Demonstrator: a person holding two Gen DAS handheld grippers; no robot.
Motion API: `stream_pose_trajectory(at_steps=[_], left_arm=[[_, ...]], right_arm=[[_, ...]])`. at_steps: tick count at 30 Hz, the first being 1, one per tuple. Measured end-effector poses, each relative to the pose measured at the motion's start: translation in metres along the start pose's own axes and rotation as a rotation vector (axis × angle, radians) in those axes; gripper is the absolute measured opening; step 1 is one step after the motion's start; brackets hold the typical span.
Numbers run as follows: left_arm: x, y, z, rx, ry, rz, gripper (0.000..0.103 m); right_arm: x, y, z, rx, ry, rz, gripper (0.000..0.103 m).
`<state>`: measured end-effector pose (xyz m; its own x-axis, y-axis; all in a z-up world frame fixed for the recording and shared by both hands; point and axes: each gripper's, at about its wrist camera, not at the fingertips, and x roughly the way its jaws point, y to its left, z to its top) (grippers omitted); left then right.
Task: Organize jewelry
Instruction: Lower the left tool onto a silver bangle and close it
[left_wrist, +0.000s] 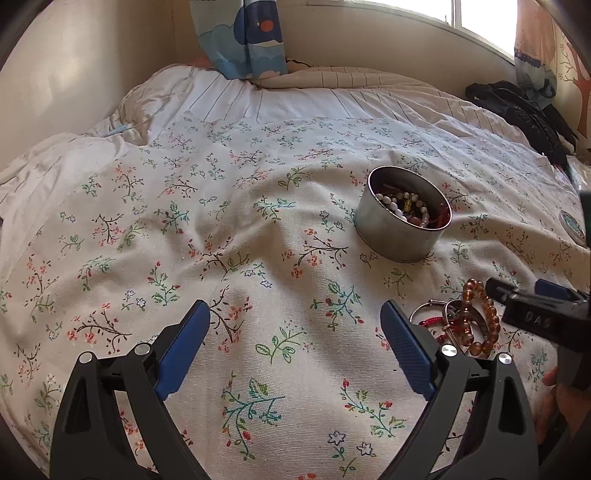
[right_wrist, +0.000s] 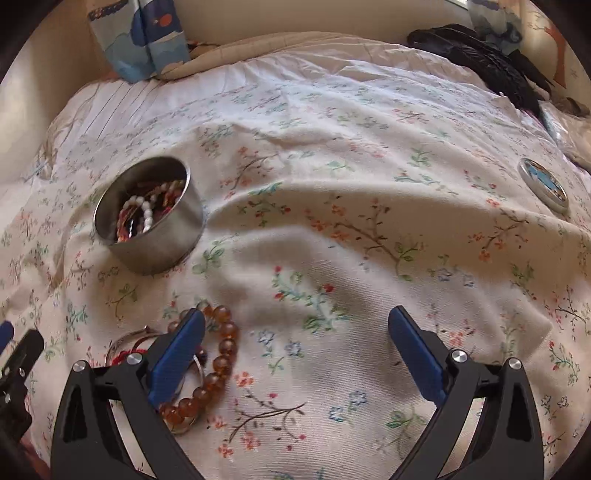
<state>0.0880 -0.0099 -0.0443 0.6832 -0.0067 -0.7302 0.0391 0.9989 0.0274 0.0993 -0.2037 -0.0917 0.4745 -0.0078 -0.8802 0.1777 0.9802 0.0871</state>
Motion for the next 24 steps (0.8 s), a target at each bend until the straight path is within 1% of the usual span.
stream_pose_trajectory(at_steps=[1,2,4,6,9,12,15,17,18,20,21,22,23,24], left_arm=[[-0.002,-0.002,0.0,0.002,-0.007,-0.016,0.09],[-0.004,-0.004,0.001,0.007,-0.017,-0.034,0.09],[-0.008,-0.012,0.001,0.036,-0.038,-0.063,0.09],[-0.011,-0.025,0.0,0.092,-0.054,-0.082,0.09],[-0.013,-0.046,-0.004,0.185,-0.068,-0.116,0.09],[-0.015,-0.063,-0.007,0.244,-0.075,-0.178,0.09],[-0.015,-0.076,-0.008,0.267,-0.067,-0.262,0.09],[-0.013,-0.083,-0.009,0.277,-0.059,-0.293,0.089],[-0.012,-0.086,-0.009,0.28,-0.057,-0.307,0.086],[-0.009,-0.089,-0.007,0.273,-0.047,-0.333,0.072],[-0.005,-0.09,-0.006,0.268,-0.037,-0.343,0.069],[-0.002,-0.093,-0.005,0.268,-0.027,-0.346,0.062],[0.002,-0.095,-0.004,0.272,-0.02,-0.345,0.057],[0.005,-0.098,-0.002,0.278,-0.016,-0.347,0.056]], right_arm=[[0.003,0.003,0.0,-0.025,0.008,-0.048,0.095],[0.003,0.001,0.0,-0.019,0.007,-0.076,0.095],[0.002,-0.011,-0.001,0.027,0.0,-0.109,0.095],[-0.001,-0.026,-0.001,0.067,-0.007,-0.161,0.096],[-0.005,-0.042,-0.002,0.124,-0.018,-0.201,0.096],[-0.005,-0.048,-0.002,0.147,-0.011,-0.167,0.096],[-0.004,-0.046,-0.001,0.148,-0.008,-0.141,0.096],[-0.002,-0.047,-0.001,0.157,-0.001,-0.123,0.096],[-0.001,-0.047,-0.001,0.163,0.003,-0.116,0.096],[0.001,-0.05,-0.001,0.177,0.01,-0.103,0.096],[0.001,-0.05,-0.001,0.183,0.012,-0.097,0.096],[0.002,-0.051,-0.001,0.188,0.013,-0.092,0.096],[0.002,-0.052,-0.001,0.191,0.015,-0.087,0.096],[0.002,-0.052,-0.001,0.194,0.016,-0.083,0.096]])
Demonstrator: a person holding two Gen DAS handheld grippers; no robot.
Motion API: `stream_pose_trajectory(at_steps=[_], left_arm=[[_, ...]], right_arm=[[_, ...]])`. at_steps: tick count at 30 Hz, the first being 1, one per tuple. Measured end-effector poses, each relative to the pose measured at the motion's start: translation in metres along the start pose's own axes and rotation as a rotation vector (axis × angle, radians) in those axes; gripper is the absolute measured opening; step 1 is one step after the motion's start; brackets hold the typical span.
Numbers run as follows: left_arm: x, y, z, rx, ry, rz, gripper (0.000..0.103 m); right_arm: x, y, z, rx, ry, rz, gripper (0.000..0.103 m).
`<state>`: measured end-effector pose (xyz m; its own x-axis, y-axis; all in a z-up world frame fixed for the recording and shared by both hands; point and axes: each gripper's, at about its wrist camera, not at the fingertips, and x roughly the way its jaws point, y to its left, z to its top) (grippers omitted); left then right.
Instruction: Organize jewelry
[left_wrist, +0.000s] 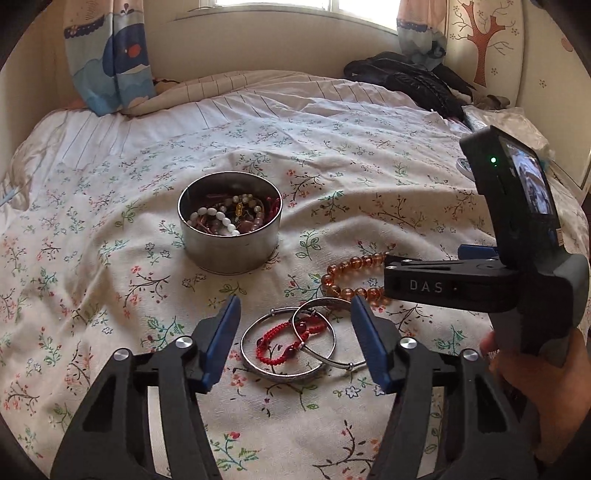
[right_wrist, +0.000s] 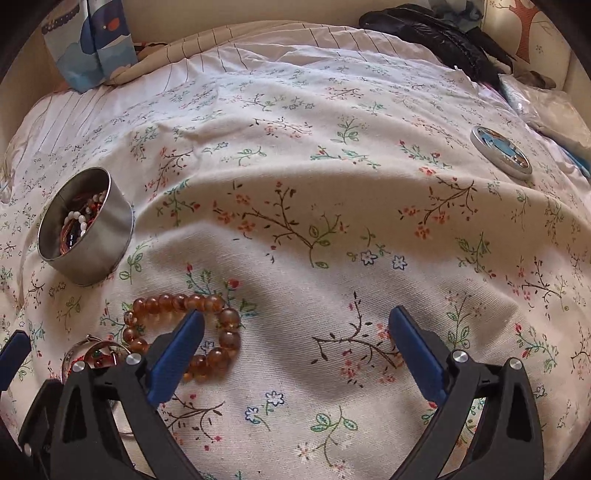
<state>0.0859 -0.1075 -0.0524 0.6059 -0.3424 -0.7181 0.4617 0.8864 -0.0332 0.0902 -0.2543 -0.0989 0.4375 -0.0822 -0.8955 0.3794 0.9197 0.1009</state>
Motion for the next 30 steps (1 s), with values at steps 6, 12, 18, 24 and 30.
stream_pose_trajectory(at_steps=[6,12,18,24,30], left_arm=[[0.028,-0.014,0.003,0.059,0.076,-0.007,0.03],[0.032,-0.016,0.0,0.066,0.108,-0.013,0.0],[0.005,0.024,0.004,-0.111,0.04,-0.046,0.0],[0.018,0.015,0.004,-0.056,0.081,-0.072,0.001],[0.039,-0.003,-0.001,0.02,0.149,-0.021,0.031]], right_arm=[[0.003,-0.001,0.001,0.007,0.009,0.01,0.096],[0.005,0.0,0.001,0.002,0.014,0.006,0.096],[0.003,-0.001,0.0,0.008,0.01,0.012,0.096],[0.0,-0.004,-0.001,0.026,0.001,0.026,0.096],[0.001,-0.002,0.001,0.021,0.002,0.031,0.096]])
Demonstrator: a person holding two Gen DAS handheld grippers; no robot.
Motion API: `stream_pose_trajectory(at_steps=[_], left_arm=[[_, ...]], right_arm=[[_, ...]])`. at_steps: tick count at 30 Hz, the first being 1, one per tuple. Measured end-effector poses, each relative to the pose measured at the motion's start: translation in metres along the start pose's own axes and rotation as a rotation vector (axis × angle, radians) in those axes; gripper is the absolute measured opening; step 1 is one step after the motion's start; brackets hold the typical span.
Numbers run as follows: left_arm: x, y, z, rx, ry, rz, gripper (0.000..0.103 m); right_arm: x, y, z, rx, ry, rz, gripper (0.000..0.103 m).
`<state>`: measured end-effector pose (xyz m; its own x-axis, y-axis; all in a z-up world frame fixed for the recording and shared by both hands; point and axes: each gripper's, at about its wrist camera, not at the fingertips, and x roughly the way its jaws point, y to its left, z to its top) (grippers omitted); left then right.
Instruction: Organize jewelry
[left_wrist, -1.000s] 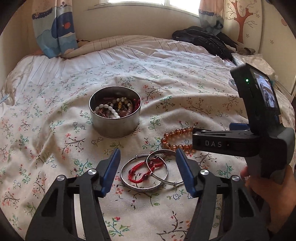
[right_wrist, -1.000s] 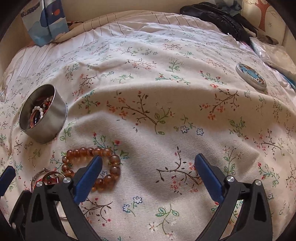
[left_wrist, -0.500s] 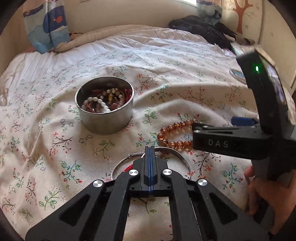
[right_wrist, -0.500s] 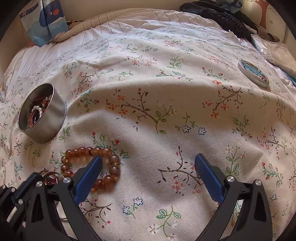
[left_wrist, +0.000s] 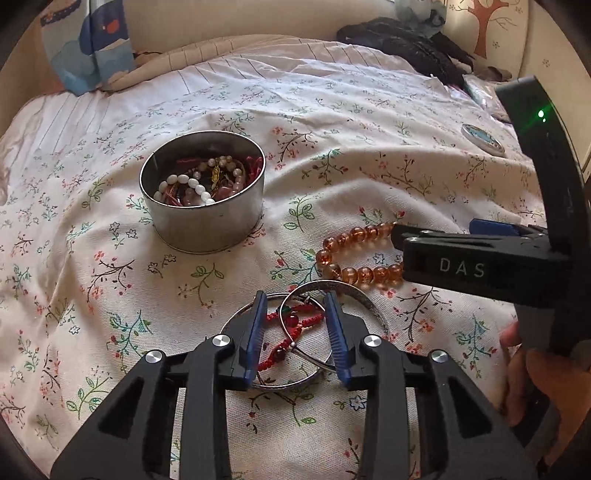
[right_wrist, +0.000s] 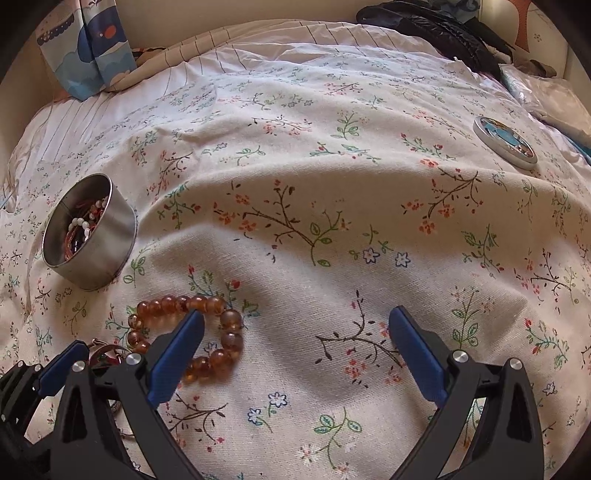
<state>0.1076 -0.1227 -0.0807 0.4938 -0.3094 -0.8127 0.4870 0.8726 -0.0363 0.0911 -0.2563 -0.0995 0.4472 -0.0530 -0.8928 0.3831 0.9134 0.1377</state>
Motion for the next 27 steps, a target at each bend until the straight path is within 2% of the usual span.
stream_pose_trajectory(at_steps=[1,3,4,7,12,16,18,20,23,27], left_arm=[[0.003,-0.001,-0.001,0.002,0.01,-0.002,0.03],[0.004,-0.002,-0.001,0.011,0.014,0.008,0.008],[0.003,-0.003,-0.001,0.015,0.011,0.0,0.005],[-0.008,-0.001,-0.001,0.003,-0.025,-0.008,0.004],[-0.038,0.04,-0.003,-0.182,-0.105,-0.038,0.004],[-0.046,0.075,-0.012,-0.301,-0.111,0.043,0.004],[-0.045,0.088,-0.018,-0.345,-0.096,0.094,0.004],[-0.041,0.097,-0.021,-0.371,-0.065,0.131,0.005],[-0.032,0.102,-0.024,-0.385,-0.025,0.147,0.005],[-0.033,0.097,-0.022,-0.341,-0.038,0.186,0.006]], right_arm=[[0.0,0.001,0.0,-0.002,0.0,-0.001,0.096],[0.001,0.001,0.001,-0.004,0.001,-0.003,0.096],[0.001,0.001,0.001,-0.003,0.0,-0.001,0.096],[0.001,0.001,0.001,0.001,-0.001,0.002,0.096],[-0.001,-0.001,-0.001,0.002,0.0,0.01,0.096],[-0.009,0.0,-0.006,-0.011,-0.017,0.036,0.096],[-0.019,0.004,-0.008,-0.028,-0.05,0.081,0.096],[-0.027,0.012,-0.011,-0.063,-0.078,0.143,0.096],[-0.03,0.027,-0.012,-0.124,-0.091,0.191,0.096],[-0.018,0.032,-0.008,-0.133,-0.066,0.158,0.096]])
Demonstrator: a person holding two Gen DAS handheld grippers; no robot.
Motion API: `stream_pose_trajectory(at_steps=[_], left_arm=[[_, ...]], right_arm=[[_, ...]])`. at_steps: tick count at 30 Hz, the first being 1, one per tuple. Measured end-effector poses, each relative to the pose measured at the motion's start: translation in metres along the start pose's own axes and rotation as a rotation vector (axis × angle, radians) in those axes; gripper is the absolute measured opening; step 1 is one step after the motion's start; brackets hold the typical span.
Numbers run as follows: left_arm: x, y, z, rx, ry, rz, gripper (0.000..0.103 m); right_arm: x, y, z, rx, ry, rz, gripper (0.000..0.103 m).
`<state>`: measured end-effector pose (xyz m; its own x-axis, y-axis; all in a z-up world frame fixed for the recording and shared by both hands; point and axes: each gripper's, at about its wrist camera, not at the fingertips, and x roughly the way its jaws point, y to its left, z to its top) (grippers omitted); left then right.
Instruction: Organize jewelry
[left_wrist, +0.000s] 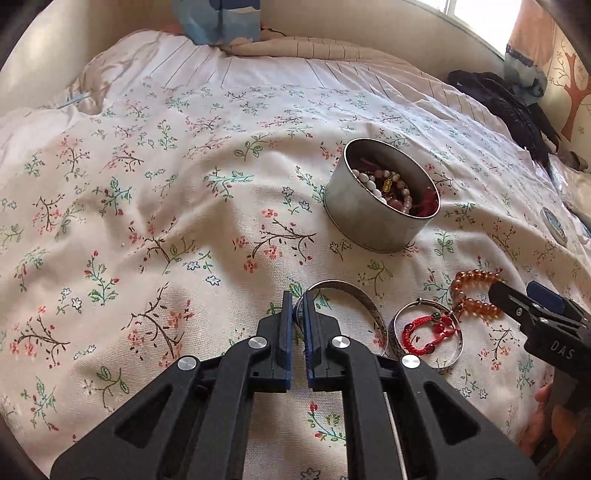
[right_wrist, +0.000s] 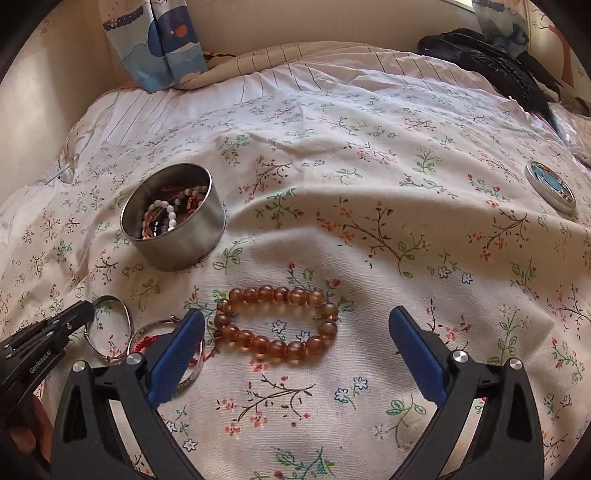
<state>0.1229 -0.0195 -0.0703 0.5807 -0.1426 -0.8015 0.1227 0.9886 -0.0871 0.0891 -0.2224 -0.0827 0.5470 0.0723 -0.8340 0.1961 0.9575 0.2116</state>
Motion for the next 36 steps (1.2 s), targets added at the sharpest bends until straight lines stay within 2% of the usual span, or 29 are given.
stream_pose_trajectory(at_steps=[3,4,5,6,7,8,9,10,11,12,14,15,21,25,31,36], left_arm=[[0.004,-0.002,0.002,0.018,0.004,0.014,0.008],[0.007,-0.003,0.003,0.021,0.012,0.018,0.01],[0.011,-0.004,0.004,0.025,0.027,0.021,0.017],[0.017,-0.004,0.003,0.03,0.049,0.017,0.022],[0.021,-0.006,0.001,0.042,0.067,0.01,0.033],[0.022,-0.01,0.0,0.062,0.069,0.016,0.04],[0.022,-0.014,-0.001,0.084,0.065,0.03,0.044],[0.022,-0.018,-0.003,0.108,0.062,0.042,0.045],[0.021,-0.022,-0.004,0.125,0.062,0.049,0.042],[0.02,-0.023,-0.004,0.132,0.057,0.044,0.033],[0.017,-0.02,-0.004,0.119,0.049,0.037,0.008],[0.015,-0.017,-0.003,0.102,0.05,0.015,0.006],[-0.006,-0.013,-0.006,0.066,-0.003,-0.019,0.005],[-0.018,-0.01,-0.009,0.046,-0.036,-0.053,0.005],[-0.027,-0.009,-0.009,0.03,-0.071,-0.046,0.005],[-0.035,-0.01,-0.007,0.039,-0.115,-0.033,0.005]], right_arm=[[0.012,-0.004,0.002,0.016,0.033,-0.014,0.095],[0.015,-0.004,0.001,0.011,0.044,-0.017,0.091],[0.018,-0.002,0.001,0.0,0.054,-0.016,0.083],[0.018,0.0,0.0,-0.013,0.055,-0.018,0.08],[0.018,0.001,0.0,-0.025,0.053,-0.017,0.07],[0.018,0.003,-0.001,-0.03,0.058,-0.01,0.053],[0.018,0.003,-0.001,-0.03,0.064,0.004,0.043],[0.017,0.002,-0.002,-0.027,0.062,0.016,0.034],[0.016,0.001,-0.002,-0.013,0.066,0.048,0.015],[0.015,-0.001,-0.003,0.004,0.069,0.079,0.013],[0.012,-0.005,-0.004,0.043,0.071,0.14,0.013],[0.01,-0.009,-0.005,0.066,0.069,0.17,0.013],[-0.012,-0.024,-0.007,0.163,-0.001,0.284,0.012],[-0.031,-0.027,-0.007,0.182,-0.072,0.324,0.013],[-0.054,-0.022,-0.008,0.149,-0.154,0.352,0.012],[-0.062,-0.014,-0.007,0.109,-0.182,0.354,0.013]])
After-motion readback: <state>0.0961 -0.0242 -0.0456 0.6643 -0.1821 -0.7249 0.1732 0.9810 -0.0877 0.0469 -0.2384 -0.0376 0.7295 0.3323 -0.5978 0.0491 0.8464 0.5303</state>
